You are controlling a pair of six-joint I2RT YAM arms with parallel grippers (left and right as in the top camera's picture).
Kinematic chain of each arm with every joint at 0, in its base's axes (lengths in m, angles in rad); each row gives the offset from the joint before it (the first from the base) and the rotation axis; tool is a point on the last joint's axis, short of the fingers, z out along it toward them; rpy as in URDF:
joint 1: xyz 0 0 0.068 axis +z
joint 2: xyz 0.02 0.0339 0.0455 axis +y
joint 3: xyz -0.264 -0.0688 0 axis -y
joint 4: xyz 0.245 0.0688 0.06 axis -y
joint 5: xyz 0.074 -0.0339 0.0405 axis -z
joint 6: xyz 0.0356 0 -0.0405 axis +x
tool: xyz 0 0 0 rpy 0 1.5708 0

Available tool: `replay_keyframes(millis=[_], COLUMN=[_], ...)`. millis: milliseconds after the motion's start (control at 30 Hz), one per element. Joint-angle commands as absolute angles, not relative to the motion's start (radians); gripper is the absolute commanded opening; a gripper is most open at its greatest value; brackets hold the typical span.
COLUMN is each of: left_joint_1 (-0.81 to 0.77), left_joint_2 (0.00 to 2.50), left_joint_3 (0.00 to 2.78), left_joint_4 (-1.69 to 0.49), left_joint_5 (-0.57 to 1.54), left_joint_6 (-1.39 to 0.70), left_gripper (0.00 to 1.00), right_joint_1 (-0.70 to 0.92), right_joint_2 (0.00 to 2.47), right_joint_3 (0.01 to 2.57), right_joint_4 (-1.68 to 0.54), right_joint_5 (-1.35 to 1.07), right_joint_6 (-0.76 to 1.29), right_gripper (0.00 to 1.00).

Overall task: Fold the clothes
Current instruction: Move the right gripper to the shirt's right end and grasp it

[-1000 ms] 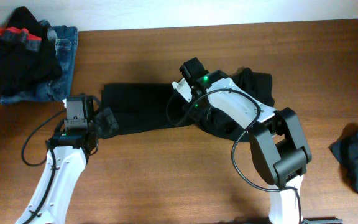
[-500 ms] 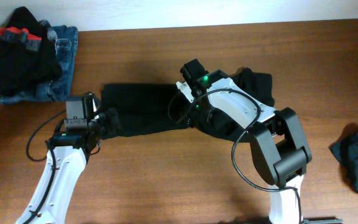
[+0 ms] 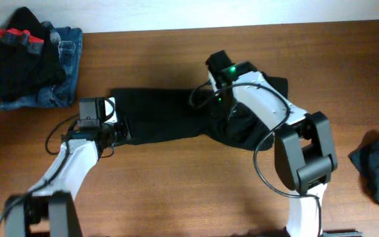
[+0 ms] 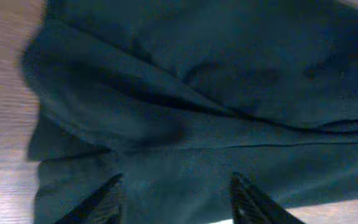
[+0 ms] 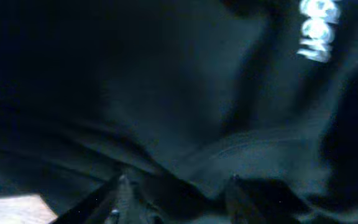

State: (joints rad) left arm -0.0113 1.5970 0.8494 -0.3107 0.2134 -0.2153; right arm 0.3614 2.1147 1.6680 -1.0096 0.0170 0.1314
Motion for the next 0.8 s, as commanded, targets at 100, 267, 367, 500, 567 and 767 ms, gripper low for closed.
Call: replay_keyframes(millis=[100, 267, 367, 500, 567, 767], left_joint_1=[-0.013, -0.013, -0.013, -0.013, -0.013, -0.013], left_joint_2=[1.728, 1.789, 1.806, 1.814, 1.816, 1.816], left_joint_3=[0.859, 0.859, 0.859, 0.859, 0.859, 0.859], left_joint_4=[-0.258, -0.226, -0.22, -0.216, -0.217, -0.225], left_joint_5=[0.263, 0.286, 0.285, 0.281, 0.265, 0.235], left_joint_6=[-0.159, -0.137, -0.137, -0.136, -0.136, -0.136], left_gripper=[0.47, 0.47, 0.47, 0.48, 0.48, 0.48], right_joint_1=[0.337, 0.337, 0.337, 0.337, 0.337, 0.327], right_joint_2=[2.127, 2.127, 2.127, 2.128, 2.129, 2.135], right_joint_3=[1.688, 1.688, 1.688, 1.687, 1.685, 1.674], right_joint_4=[-1.023, -1.043, -1.074, -1.116, -1.116, -1.111], right_joint_5=[-0.067, -0.133, -0.181, -0.179, -0.16, -0.1], right_joint_6=[0.173, 0.173, 0.161, 0.134, 0.131, 0.132], right_gripper=[0.28, 0.05, 0.04, 0.04, 0.04, 0.04])
